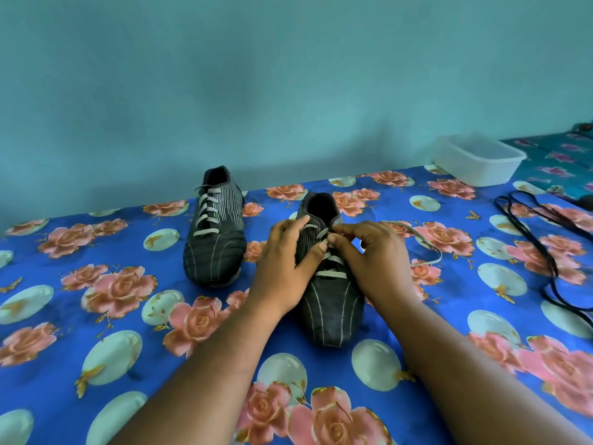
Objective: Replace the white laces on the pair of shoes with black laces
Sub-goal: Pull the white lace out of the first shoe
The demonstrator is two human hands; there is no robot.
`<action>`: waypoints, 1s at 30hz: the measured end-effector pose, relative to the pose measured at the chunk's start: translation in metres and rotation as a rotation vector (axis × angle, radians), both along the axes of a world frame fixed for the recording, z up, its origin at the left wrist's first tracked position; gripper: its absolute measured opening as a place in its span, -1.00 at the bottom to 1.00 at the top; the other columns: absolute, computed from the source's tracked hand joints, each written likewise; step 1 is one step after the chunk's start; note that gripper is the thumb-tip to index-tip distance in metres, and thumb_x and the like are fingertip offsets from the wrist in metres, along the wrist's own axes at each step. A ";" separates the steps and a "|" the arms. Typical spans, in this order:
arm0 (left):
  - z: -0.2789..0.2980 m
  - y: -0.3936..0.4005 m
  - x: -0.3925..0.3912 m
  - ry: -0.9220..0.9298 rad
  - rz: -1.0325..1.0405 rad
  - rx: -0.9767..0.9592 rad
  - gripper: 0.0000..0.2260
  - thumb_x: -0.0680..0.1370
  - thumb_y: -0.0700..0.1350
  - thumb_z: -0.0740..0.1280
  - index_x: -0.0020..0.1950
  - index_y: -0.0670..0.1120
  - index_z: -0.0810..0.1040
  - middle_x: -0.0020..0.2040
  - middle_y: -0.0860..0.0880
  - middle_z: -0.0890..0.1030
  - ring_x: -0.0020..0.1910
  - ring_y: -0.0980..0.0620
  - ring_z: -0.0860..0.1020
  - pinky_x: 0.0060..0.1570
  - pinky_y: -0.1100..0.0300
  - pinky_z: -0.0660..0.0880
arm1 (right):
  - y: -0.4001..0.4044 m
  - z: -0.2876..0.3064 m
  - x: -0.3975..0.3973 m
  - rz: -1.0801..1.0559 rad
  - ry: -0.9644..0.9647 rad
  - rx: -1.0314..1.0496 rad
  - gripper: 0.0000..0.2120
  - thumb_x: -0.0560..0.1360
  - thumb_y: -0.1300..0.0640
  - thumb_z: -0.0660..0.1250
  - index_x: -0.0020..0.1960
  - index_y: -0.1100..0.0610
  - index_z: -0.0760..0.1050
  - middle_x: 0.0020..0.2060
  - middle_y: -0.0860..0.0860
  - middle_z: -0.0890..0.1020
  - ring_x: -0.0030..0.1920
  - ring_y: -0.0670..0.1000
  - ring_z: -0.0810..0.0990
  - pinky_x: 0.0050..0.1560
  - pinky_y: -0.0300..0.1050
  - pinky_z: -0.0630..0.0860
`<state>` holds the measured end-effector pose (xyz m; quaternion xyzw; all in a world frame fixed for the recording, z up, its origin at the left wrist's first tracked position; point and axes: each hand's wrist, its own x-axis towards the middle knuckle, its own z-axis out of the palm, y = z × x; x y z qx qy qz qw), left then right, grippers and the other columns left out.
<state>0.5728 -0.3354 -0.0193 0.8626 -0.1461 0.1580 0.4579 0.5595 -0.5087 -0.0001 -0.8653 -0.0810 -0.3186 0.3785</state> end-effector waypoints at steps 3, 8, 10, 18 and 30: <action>0.000 -0.003 -0.001 0.004 0.014 0.000 -0.34 0.48 0.33 0.19 0.51 0.05 0.38 0.40 0.00 0.39 0.40 0.03 0.41 0.40 0.00 0.39 | 0.000 0.000 0.002 -0.015 0.035 0.010 -0.93 0.50 0.03 0.51 -0.03 -0.01 0.74 -0.13 -0.13 0.74 -0.04 -0.03 0.60 0.00 -0.20 0.38; -0.001 -0.003 0.000 -0.011 0.049 0.037 -0.38 0.50 0.32 0.19 0.50 0.07 0.38 0.40 0.00 0.41 0.39 -0.01 0.43 0.36 -0.12 0.40 | -0.001 0.000 0.002 0.135 0.236 0.141 -0.89 0.57 0.09 0.40 -0.13 0.02 0.63 -0.27 -0.11 0.64 -0.12 -0.06 0.56 -0.08 -0.06 0.47; -0.001 -0.002 0.000 -0.024 0.061 0.068 -0.39 0.51 0.33 0.18 0.50 0.09 0.38 0.39 0.01 0.43 0.39 -0.02 0.44 0.35 -0.16 0.40 | 0.001 0.007 -0.002 0.298 0.419 0.418 -0.84 0.62 0.16 0.30 -0.13 0.16 0.54 -0.32 -0.01 0.58 -0.24 -0.07 0.51 -0.17 -0.08 0.47; 0.004 -0.001 -0.003 -0.008 0.117 0.155 -0.33 0.47 0.40 0.07 0.51 0.15 0.36 0.44 0.07 0.42 0.46 0.05 0.37 0.50 -0.14 0.12 | -0.009 0.011 -0.002 0.262 0.388 0.374 -0.86 0.52 -0.01 0.49 -0.11 0.04 0.62 -0.24 0.04 0.64 -0.18 0.05 0.58 -0.06 0.00 0.53; 0.004 -0.001 -0.003 -0.118 0.126 0.234 -0.41 0.54 0.33 0.12 0.56 0.18 0.31 0.47 0.02 0.42 0.49 0.03 0.34 0.39 -0.22 0.25 | -0.012 0.016 -0.008 0.206 0.269 0.206 -0.91 0.50 0.00 0.51 -0.10 -0.01 0.66 -0.18 -0.14 0.66 -0.10 -0.19 0.53 -0.08 -0.40 0.38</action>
